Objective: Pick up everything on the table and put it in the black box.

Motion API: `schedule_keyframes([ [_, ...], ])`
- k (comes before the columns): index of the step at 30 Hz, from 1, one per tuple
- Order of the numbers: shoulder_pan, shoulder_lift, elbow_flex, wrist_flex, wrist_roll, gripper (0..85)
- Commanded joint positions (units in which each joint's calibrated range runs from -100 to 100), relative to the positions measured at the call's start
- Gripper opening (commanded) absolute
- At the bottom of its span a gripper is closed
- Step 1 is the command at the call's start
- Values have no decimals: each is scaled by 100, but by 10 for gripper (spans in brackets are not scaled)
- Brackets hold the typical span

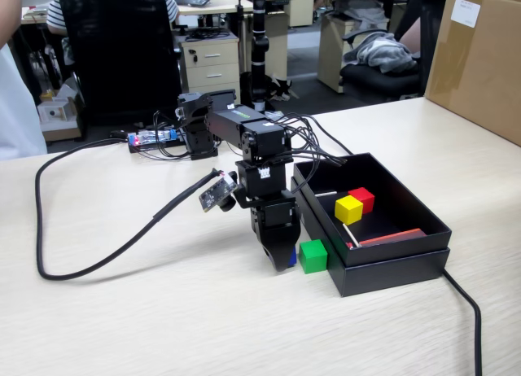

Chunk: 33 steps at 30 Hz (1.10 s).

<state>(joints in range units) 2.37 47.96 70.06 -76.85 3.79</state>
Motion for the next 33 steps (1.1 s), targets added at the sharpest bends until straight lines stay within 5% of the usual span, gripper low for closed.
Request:
schedule_keyframes([
  [1, -10, -1922, -297, -328, 68, 140],
  [12, 825, -4825, -1095, -354, 166, 141],
  [20, 1465, -3000, -478, -345, 464, 142],
  [33, 1621, -1428, -52, -345, 659, 149],
])
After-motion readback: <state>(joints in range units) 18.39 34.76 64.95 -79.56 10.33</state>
